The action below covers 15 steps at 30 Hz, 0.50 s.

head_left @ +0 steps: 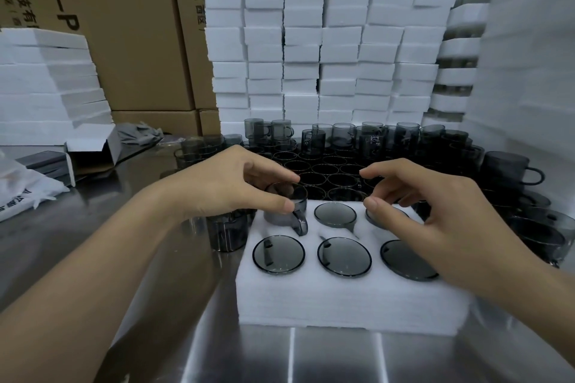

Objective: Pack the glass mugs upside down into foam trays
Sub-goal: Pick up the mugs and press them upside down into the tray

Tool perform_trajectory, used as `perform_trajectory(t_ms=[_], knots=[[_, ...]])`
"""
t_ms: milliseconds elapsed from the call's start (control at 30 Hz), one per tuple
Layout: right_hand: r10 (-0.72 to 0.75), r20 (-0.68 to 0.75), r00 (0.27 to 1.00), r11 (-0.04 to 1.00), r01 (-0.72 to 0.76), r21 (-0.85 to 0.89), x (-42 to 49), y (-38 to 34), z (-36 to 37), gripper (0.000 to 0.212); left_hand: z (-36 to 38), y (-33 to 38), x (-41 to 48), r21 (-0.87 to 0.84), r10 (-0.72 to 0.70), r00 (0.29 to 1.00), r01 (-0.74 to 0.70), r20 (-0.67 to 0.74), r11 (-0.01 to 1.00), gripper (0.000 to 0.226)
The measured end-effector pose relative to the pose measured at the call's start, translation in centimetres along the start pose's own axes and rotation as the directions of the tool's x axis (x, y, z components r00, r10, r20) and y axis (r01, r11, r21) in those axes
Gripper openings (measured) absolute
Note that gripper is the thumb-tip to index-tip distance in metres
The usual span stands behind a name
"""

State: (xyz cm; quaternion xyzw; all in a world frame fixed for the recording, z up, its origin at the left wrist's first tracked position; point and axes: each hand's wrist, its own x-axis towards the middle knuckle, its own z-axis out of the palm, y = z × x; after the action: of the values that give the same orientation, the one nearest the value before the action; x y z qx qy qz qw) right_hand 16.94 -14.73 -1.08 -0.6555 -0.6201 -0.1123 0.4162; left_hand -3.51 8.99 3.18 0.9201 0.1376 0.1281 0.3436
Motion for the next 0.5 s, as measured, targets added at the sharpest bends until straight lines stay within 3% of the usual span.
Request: perform_trajectory(t_ms=[200,500], knots=[[-0.005,0.003,1.0,1.0,0.005,-0.007,0.05,-0.01,0.01,0.026,0.26,-0.15,0.12,0.021,-0.035,0.999,0.035,0.01,0.999,0.049],[0.006,0.004,1.0,1.0,-0.006,-0.016,0.01,-0.03,0.08,0.024,0.09,0.39,-0.28,0.24,-0.171,0.98,0.143,0.098,0.96,0.043]])
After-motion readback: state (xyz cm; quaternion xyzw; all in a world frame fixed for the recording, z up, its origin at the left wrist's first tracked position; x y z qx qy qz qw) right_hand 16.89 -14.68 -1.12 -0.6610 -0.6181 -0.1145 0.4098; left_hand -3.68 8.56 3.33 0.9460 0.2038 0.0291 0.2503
